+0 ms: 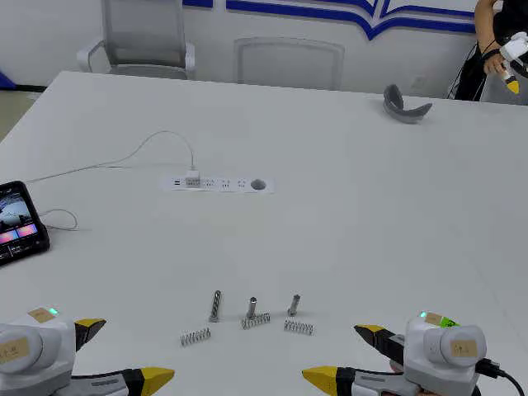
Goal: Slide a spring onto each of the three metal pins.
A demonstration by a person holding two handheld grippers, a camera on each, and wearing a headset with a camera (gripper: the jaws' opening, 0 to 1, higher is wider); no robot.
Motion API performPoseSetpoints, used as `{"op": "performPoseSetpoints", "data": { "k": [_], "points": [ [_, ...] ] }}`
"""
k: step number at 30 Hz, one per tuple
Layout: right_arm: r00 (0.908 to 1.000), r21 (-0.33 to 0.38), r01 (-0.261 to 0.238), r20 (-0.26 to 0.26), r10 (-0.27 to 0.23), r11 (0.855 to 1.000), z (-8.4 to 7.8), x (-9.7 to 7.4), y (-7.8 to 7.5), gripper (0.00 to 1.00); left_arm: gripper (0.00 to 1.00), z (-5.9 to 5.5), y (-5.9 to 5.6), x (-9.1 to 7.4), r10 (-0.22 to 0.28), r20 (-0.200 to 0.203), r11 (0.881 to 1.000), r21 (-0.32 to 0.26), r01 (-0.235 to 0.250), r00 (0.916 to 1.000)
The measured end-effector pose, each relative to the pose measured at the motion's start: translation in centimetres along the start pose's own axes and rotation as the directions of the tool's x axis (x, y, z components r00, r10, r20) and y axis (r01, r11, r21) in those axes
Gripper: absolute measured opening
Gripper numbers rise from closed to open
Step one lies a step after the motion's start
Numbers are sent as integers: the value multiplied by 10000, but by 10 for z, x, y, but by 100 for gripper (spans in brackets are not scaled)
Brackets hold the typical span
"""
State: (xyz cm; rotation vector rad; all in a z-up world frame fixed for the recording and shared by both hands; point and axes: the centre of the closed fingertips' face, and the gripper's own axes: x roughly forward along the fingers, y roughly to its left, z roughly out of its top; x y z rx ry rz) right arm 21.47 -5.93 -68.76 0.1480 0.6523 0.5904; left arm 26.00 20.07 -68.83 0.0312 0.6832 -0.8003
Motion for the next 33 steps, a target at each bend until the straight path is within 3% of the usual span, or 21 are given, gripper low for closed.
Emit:
{"op": "performPoseSetpoints", "data": {
  "k": [11,20,33],
  "points": [
    [9999,-4,-130,10,130,9999,2,1,-1,84,91,1,0,0,-11,9,10000,-20,11,10000],
    [9998,-94,-63,211,65,9999,3,0,-3,89,91,0,0,2,-36,-67,10000,-26,36,10000],
    [9998,-131,23,-180,-25,9999,-9,-2,-4,92,88,4,3,10,-70,-123,9999,-131,68,9999]
  ]
}}
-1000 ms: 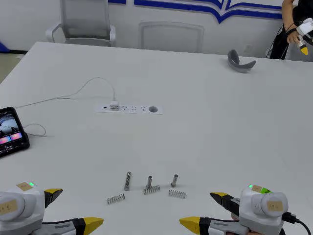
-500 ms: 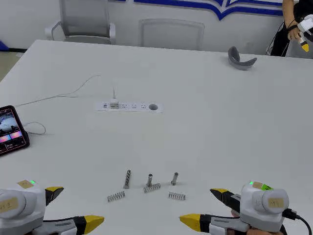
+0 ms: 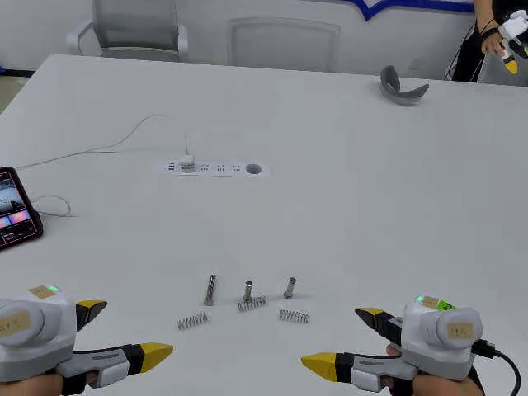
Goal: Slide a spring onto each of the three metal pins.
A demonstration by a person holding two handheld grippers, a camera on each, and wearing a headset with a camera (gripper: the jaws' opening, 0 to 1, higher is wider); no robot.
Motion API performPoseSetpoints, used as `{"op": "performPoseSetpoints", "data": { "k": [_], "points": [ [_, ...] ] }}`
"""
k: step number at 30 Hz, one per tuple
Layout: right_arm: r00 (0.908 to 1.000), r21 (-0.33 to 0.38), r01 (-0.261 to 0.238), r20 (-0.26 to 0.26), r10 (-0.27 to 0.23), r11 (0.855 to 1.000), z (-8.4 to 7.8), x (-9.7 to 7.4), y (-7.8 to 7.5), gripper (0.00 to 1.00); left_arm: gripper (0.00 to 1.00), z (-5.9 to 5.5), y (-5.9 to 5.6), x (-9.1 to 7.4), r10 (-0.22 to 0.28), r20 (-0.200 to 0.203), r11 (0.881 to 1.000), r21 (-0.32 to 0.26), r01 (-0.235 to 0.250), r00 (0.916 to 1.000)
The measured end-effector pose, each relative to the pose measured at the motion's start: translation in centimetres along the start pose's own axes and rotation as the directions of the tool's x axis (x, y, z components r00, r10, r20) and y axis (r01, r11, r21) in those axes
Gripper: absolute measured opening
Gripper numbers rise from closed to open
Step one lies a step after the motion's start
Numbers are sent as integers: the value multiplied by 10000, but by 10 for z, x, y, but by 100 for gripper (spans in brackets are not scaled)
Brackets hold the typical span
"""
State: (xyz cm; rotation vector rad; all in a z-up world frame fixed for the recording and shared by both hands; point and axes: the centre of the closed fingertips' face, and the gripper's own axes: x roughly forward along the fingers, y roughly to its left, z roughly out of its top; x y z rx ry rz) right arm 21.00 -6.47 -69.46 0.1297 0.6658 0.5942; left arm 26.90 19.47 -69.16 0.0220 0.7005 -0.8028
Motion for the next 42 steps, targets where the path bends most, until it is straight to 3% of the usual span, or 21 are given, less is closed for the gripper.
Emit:
{"op": "performPoseSetpoints", "data": {
  "k": [13,27,42],
  "points": [
    [9996,-38,-71,-281,70,10000,-11,3,6,90,87,2,2,17,-140,-113,9998,-107,138,9998],
    [9988,2,-112,-482,112,9999,-20,6,10,90,84,9,2,39,-381,-337,9991,166,387,9987],
    [9990,320,-19,-455,33,9995,-25,5,7,87,74,11,13,69,-383,-745,9985,369,411,9965]
  ]
}}
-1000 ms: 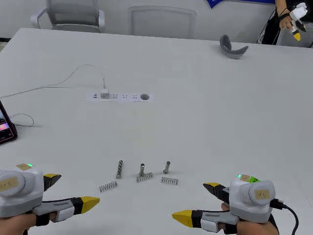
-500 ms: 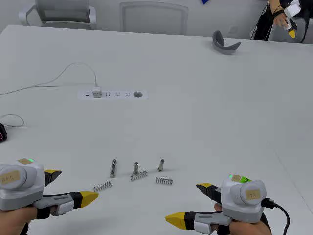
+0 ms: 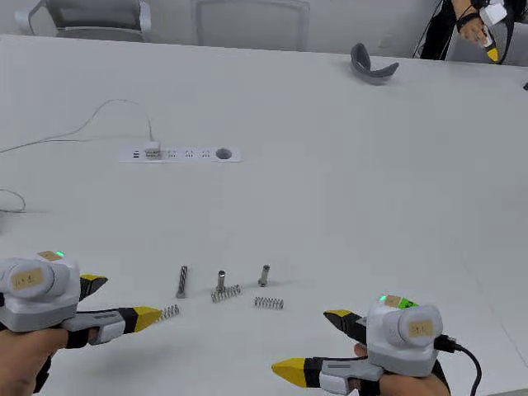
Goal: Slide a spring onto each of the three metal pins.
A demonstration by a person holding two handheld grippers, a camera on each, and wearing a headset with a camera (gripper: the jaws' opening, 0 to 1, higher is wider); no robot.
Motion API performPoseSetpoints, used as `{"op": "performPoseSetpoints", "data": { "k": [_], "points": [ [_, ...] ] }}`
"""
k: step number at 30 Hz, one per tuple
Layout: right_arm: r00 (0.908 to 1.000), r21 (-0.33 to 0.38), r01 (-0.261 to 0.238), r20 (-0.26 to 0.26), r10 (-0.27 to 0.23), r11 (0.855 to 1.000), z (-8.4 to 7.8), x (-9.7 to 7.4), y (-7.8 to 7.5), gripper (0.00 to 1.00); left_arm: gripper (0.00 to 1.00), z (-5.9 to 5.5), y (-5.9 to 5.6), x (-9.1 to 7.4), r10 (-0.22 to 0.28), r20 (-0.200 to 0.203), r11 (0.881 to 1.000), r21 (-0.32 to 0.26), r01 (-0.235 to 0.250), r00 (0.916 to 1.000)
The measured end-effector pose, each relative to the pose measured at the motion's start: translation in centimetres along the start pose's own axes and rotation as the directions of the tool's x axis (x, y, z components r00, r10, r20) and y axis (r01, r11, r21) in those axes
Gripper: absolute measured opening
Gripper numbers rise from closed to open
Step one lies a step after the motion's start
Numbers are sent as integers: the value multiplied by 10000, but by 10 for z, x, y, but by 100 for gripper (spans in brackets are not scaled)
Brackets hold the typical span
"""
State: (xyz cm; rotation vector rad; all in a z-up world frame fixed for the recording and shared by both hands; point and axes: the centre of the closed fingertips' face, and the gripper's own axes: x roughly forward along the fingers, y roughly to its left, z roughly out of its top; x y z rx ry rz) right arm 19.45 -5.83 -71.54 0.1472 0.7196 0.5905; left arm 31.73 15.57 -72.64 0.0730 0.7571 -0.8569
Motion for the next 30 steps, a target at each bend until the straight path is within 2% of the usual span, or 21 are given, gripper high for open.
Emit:
{"op": "performPoseSetpoints", "data": {
  "k": [11,20,30],
  "points": [
    [10000,243,15,-26,-14,9997,-6,0,0,86,61,2,6,31,-22,-305,10000,-95,19,9995],
    [9999,309,-30,-127,34,9995,-7,3,-1,85,51,10,4,58,-87,-451,9998,-182,79,9989],
    [9998,377,-136,-167,142,9992,-8,7,0,85,40,14,5,85,-24,-511,9965,-836,-19,9987]
  ]
}}
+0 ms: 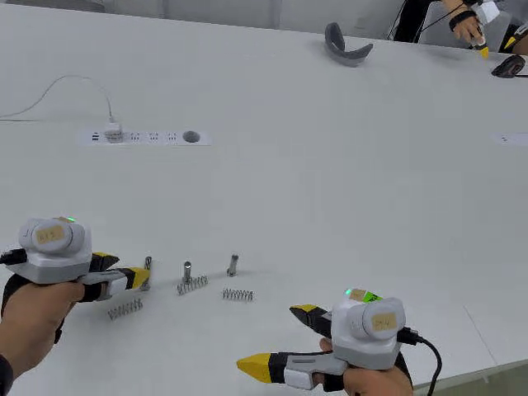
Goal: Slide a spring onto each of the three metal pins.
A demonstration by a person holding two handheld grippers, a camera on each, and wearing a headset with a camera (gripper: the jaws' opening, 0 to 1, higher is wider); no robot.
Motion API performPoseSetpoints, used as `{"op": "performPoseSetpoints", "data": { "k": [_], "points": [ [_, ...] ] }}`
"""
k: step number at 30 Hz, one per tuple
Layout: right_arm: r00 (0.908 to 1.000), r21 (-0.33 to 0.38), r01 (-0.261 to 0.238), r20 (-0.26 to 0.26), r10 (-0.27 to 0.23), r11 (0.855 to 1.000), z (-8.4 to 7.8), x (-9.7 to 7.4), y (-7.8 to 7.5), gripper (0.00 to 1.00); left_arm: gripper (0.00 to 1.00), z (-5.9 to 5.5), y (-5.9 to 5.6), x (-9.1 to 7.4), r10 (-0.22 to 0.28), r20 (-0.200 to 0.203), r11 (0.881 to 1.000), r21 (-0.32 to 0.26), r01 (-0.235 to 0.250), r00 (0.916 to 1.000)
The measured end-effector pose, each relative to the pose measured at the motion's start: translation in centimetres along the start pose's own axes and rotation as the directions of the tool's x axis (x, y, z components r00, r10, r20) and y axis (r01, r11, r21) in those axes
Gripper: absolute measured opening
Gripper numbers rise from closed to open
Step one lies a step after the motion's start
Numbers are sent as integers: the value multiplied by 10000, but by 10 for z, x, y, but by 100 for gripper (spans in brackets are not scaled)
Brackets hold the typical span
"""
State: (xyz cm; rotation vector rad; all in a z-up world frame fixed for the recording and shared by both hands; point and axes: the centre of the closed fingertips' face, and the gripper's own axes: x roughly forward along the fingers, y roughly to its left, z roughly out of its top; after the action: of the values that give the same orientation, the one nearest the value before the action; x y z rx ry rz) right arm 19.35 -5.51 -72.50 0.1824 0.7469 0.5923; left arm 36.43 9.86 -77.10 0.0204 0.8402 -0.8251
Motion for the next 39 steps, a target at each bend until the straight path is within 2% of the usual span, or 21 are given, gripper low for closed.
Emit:
{"op": "performPoseSetpoints", "data": {
  "k": [9,18,20,21,26,28,31,39],
  "points": [
    [10000,117,4,-64,-3,9999,-3,-1,-3,85,33,-1,2,17,122,-137,9990,-426,-128,9998],
    [10000,154,-13,-25,13,9999,-1,0,-5,85,27,-3,-3,28,169,-307,9985,-524,-185,9994],
    [10000,138,-35,-27,36,9999,0,1,-4,85,25,-6,-4,29,262,-439,9991,-326,-277,9987],
    [10000,133,-41,-23,41,9999,0,1,-4,85,24,-4,-4,30,308,-372,9994,-173,-315,9988],
    [10000,138,-25,-11,25,9999,2,1,-5,85,17,-6,-1,31,580,-602,9954,793,-532,9965],
    [10000,144,-14,-4,14,9999,2,1,-5,85,16,-6,-2,30,413,-628,9975,592,-376,9972],
    [10000,206,-15,30,15,9998,1,1,-5,84,14,-7,1,27,345,-732,9971,709,-293,9967],
    [10000,234,-79,36,78,9997,1,4,-1,84,14,-5,13,21,821,-907,9919,1038,-726,9925]
  ]
}}
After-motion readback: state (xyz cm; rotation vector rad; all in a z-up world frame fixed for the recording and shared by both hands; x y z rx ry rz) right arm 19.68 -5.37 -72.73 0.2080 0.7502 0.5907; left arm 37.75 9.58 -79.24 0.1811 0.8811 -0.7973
